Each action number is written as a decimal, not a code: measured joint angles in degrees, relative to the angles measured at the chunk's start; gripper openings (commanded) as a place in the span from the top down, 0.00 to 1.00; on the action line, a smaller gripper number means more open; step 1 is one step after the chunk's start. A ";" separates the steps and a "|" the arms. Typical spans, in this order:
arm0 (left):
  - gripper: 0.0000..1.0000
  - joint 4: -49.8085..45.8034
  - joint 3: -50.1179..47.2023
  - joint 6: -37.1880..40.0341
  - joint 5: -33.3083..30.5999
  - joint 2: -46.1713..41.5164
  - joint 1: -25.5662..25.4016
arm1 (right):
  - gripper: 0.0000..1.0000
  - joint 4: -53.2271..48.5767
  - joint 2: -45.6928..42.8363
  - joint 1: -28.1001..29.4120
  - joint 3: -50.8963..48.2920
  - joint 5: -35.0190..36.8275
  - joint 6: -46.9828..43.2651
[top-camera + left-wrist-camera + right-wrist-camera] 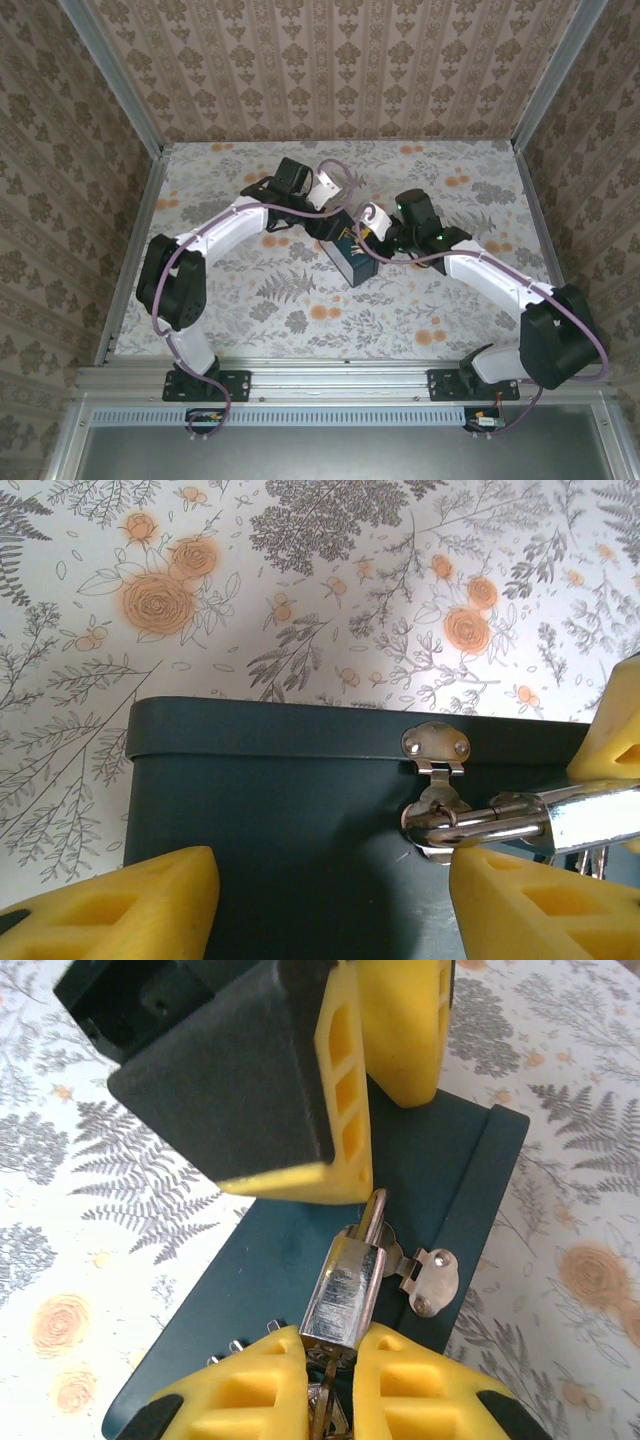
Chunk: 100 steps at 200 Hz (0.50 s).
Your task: Unlock the padlock with the key
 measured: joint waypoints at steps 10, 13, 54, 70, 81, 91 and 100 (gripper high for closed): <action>0.38 0.13 0.28 -1.33 0.63 0.15 0.22 | 0.87 0.35 -0.79 0.26 -0.85 0.83 -0.72; 0.39 0.28 0.31 -1.84 0.92 0.15 0.31 | 0.87 0.39 -0.98 0.33 -1.01 0.90 -0.74; 0.41 2.47 -3.58 -3.50 3.34 -2.54 2.08 | 0.84 -0.48 -1.51 -0.22 -1.29 -2.25 -0.26; 0.41 3.08 -7.23 -0.31 3.43 -5.77 2.78 | 0.84 -1.44 -1.49 -1.70 -1.14 -4.83 0.48; 0.44 3.13 -8.07 2.71 3.54 -7.21 2.91 | 0.84 -2.49 -1.20 -3.04 -0.55 -6.64 0.90; 0.47 3.98 -8.07 5.55 4.57 -7.69 2.93 | 0.84 -3.23 -0.66 -4.04 0.31 -8.11 1.14; 0.49 4.85 -8.02 7.98 6.01 -7.74 2.93 | 0.84 -4.02 0.02 -4.81 1.33 -9.14 1.25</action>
